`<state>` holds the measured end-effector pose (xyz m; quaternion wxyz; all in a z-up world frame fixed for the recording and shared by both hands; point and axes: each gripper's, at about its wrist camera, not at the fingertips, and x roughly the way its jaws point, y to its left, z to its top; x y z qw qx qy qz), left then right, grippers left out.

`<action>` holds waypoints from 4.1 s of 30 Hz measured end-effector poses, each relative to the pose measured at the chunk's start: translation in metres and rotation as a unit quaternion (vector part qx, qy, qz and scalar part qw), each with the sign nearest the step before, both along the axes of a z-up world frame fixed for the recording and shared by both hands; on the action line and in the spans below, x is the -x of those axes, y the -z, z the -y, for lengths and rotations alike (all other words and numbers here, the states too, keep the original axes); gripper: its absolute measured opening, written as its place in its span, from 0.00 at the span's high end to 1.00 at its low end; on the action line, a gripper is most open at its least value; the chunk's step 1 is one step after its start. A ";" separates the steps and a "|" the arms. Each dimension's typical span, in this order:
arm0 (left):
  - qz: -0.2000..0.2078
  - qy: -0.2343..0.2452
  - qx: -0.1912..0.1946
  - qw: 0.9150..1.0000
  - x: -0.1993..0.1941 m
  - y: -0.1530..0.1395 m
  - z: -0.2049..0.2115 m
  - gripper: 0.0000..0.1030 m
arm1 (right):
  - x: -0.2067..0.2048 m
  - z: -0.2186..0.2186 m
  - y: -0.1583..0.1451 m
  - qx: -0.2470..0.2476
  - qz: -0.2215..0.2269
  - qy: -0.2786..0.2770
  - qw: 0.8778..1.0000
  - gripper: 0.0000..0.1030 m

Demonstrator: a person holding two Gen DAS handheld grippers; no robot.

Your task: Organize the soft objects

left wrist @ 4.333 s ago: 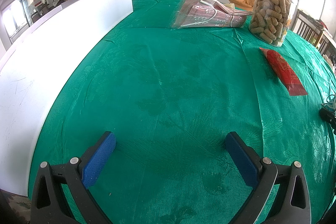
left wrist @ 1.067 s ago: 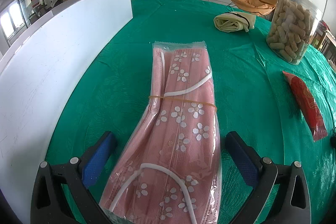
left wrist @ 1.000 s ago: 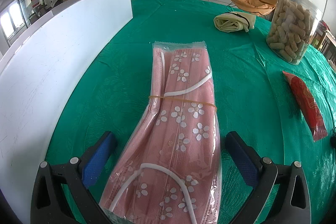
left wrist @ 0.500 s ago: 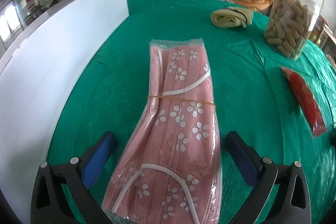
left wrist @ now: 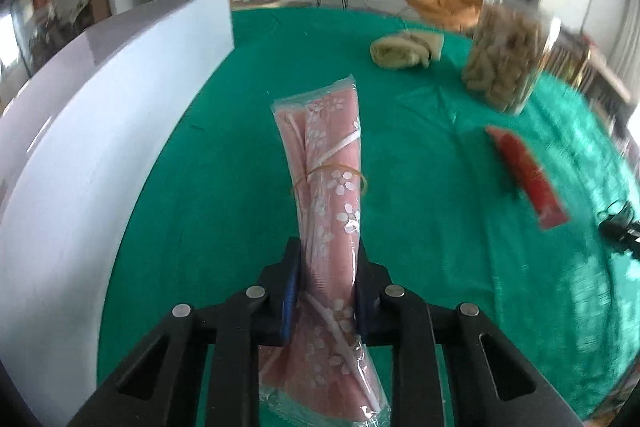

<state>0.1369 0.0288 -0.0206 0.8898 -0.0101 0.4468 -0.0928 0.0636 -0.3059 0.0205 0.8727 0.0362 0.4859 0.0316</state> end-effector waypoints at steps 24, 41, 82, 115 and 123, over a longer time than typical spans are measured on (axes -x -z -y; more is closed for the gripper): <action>0.033 -0.290 -0.001 0.956 0.022 -0.116 -0.282 0.08 | -0.101 -0.452 -0.160 -0.137 0.074 -0.357 0.921 0.29; 0.058 -0.073 0.064 0.994 0.050 -0.106 -0.074 0.01 | -0.065 -0.181 -0.060 0.034 0.120 -0.148 0.981 0.29; -0.007 -0.031 -0.049 0.998 0.001 0.030 0.044 0.00 | -0.014 -0.010 0.033 0.050 0.056 0.010 0.997 0.21; -0.007 -0.031 -0.049 0.998 0.000 0.030 0.045 0.00 | -0.014 -0.010 0.033 0.051 0.056 0.009 0.997 0.21; -0.007 -0.031 -0.049 0.998 0.000 0.030 0.044 0.00 | -0.014 -0.009 0.033 0.051 0.056 0.009 0.997 0.21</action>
